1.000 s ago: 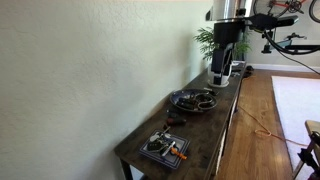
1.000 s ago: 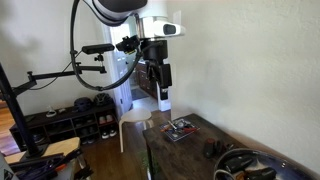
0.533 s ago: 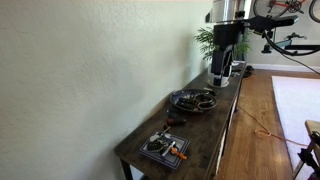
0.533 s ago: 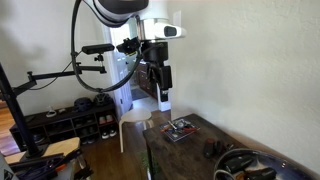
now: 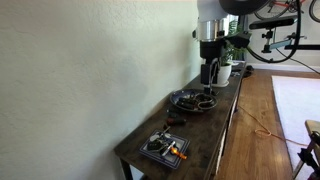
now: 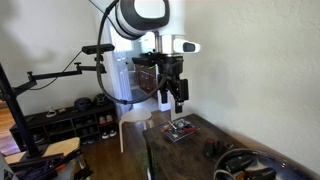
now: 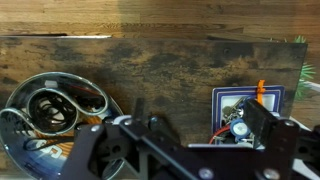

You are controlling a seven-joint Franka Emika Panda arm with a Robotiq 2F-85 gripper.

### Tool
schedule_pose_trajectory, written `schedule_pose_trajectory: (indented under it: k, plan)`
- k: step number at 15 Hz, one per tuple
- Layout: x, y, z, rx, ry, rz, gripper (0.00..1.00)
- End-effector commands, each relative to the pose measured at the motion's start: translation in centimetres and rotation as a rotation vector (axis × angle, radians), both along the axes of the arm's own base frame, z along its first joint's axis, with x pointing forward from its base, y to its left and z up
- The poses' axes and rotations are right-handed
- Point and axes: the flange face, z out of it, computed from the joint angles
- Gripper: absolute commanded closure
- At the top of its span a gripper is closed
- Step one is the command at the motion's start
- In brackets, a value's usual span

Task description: Pick up the object from the table and put it in the plate.

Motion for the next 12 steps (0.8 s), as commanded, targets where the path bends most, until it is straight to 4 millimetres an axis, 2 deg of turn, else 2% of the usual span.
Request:
schedule_pose_trajectory:
  k: [1,9,11,12]
  plan:
    - [3.6,-0.9,-1.4,-0.022,0.002,0.064,0.00]
    - [9.8,-1.9,-4.7,-0.033,-0.056,0.161,0.00]
    - [10.6,-1.6,-5.1,-0.042,-0.065,0.181,0.00]
    - [9.8,-1.5,-5.0,-0.025,-0.046,0.149,0.00]
